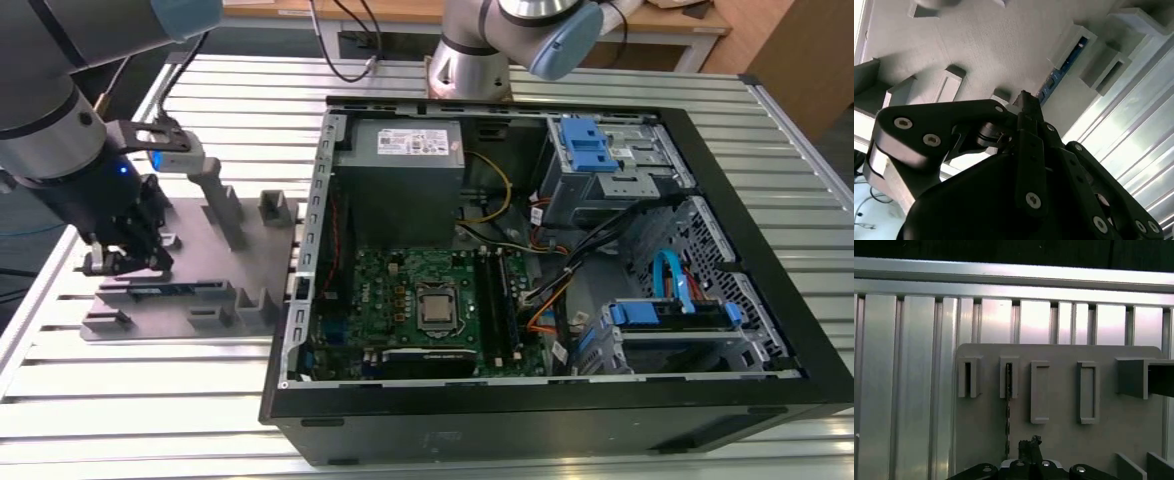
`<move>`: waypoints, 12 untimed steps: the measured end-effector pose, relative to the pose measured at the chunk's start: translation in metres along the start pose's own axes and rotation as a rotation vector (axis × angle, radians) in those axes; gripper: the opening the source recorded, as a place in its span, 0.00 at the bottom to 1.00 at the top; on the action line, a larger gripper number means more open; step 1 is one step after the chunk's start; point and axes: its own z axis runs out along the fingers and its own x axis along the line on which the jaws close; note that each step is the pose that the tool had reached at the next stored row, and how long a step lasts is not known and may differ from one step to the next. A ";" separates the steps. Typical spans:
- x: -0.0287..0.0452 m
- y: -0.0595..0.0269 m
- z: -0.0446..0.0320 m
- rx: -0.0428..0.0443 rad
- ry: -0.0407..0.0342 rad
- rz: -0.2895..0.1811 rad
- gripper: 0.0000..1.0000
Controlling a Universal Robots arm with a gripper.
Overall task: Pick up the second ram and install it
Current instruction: 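Pick up the second ram and move it above second insertion slot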
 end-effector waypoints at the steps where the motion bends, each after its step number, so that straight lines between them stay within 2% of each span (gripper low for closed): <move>1: 0.0000 0.0000 0.0003 0.0006 0.0004 0.019 0.11; 3: 0.0011 0.0001 0.0004 0.0011 0.0005 0.027 0.11; 9: 0.0189 0.0001 0.0005 0.0010 0.0022 0.028 0.11; 12: 0.0208 0.0001 0.0010 0.0011 0.0021 0.028 0.11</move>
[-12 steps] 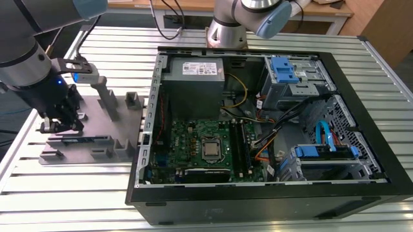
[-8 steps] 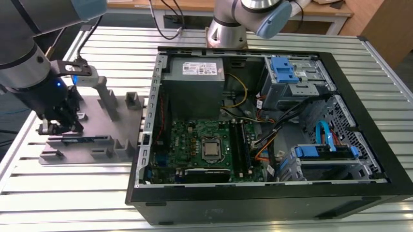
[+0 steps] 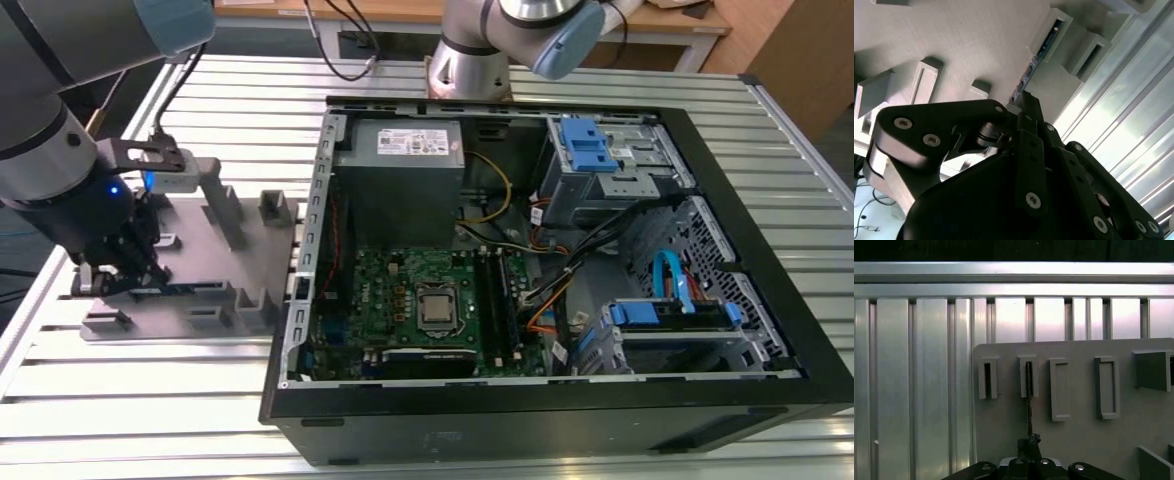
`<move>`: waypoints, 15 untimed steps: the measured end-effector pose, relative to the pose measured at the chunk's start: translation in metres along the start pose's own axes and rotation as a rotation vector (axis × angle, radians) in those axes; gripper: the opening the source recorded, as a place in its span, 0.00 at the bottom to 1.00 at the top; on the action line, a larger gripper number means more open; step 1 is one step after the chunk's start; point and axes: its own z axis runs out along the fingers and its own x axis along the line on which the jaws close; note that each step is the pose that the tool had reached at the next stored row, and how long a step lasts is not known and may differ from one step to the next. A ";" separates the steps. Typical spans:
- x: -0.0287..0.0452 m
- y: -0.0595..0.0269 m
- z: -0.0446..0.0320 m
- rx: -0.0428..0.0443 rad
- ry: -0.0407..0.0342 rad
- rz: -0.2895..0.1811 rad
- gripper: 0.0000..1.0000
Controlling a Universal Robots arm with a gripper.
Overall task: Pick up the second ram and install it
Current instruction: 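Pick up the second ram and move it above second insertion slot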
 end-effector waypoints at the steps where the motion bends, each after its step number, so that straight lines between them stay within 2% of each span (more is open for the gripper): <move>1: 0.0000 0.0000 0.0000 -0.0001 0.0000 0.000 0.11; 8: 0.0002 0.0000 0.0000 -0.0001 0.0000 0.000 0.11; 11: 0.0003 0.0000 0.0000 -0.0001 0.0000 0.000 0.29; 13: 0.0003 0.0000 0.0000 -0.0001 0.0001 0.000 0.29; 14: 0.0004 0.0000 0.0000 -0.0001 0.0001 0.000 0.35; 15: 0.0004 0.0000 0.0000 -0.0001 0.0001 0.000 0.35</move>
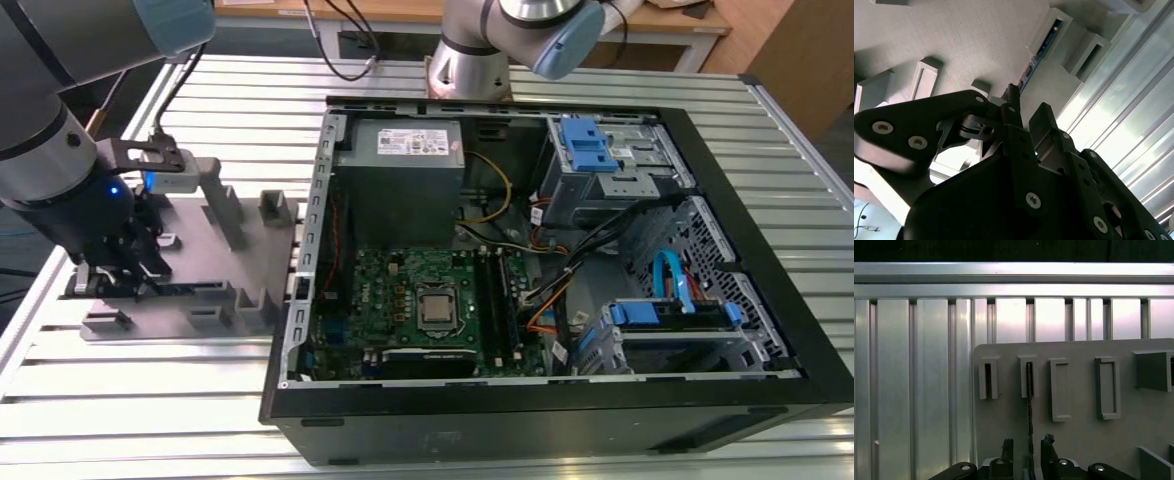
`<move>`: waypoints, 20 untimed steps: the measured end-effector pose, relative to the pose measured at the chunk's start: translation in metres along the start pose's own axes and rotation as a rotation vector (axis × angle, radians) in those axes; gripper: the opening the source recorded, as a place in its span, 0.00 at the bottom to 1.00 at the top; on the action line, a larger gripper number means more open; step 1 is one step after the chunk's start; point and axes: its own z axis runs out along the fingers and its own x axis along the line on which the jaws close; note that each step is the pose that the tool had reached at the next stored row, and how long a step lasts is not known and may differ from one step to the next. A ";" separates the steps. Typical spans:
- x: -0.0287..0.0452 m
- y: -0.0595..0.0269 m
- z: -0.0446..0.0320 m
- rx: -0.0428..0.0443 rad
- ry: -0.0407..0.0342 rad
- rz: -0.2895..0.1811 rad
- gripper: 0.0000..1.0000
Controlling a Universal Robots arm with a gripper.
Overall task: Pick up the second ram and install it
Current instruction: 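Pick up the second ram and move it above second insertion slot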
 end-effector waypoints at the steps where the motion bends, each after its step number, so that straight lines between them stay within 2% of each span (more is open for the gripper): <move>1: 0.0000 0.0000 0.0000 0.0000 0.0000 0.000 0.35; 10: -0.0006 0.0000 0.0006 -0.0002 0.0005 0.000 0.35; 20: -0.0017 0.0003 0.0111 -0.0003 0.0004 0.000 0.35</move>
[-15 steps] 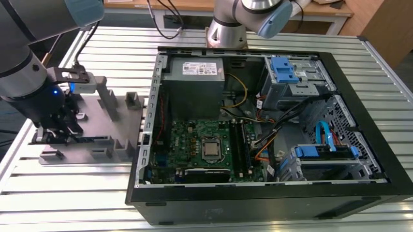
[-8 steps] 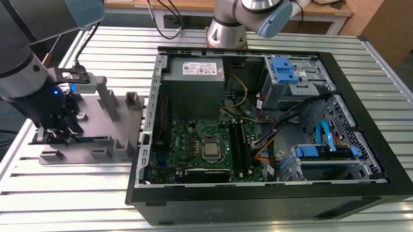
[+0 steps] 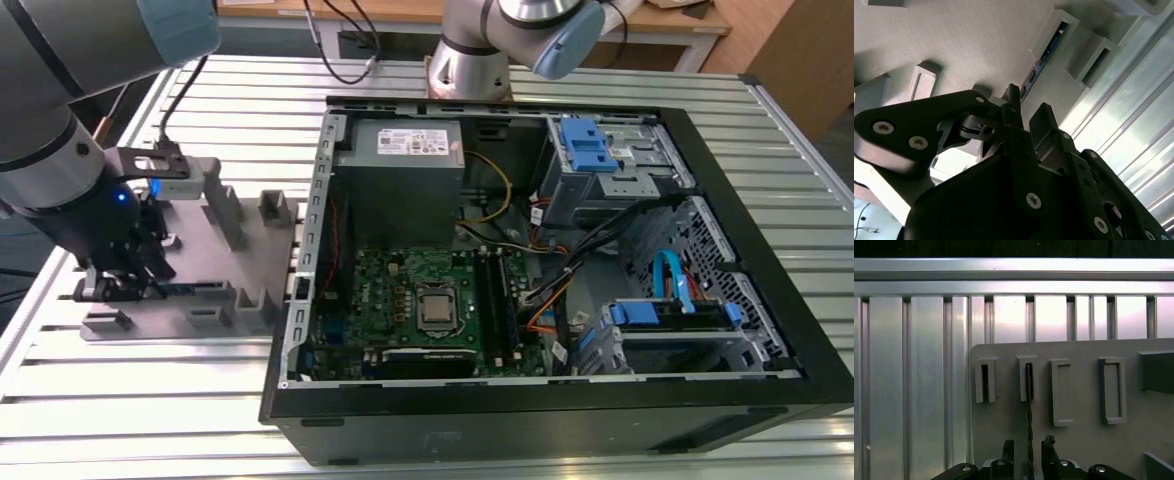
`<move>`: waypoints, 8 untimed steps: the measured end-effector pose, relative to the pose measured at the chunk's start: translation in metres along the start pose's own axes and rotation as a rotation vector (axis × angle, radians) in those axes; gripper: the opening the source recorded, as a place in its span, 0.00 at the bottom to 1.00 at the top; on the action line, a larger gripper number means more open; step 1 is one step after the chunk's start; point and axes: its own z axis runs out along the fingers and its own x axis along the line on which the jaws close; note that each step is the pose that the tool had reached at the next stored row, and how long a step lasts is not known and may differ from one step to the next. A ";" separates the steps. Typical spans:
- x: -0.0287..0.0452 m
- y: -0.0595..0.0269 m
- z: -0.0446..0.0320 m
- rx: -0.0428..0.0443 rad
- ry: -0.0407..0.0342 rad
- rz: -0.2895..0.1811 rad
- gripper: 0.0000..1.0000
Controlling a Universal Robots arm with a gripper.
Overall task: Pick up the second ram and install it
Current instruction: 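Pick up the second ram and move it above second insertion slot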
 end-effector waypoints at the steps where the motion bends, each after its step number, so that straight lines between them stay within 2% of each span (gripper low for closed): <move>1: -0.0003 0.0001 0.0012 0.0000 0.0000 0.000 0.35; 8: -0.0031 0.0002 0.0084 0.0000 0.0002 0.000 0.35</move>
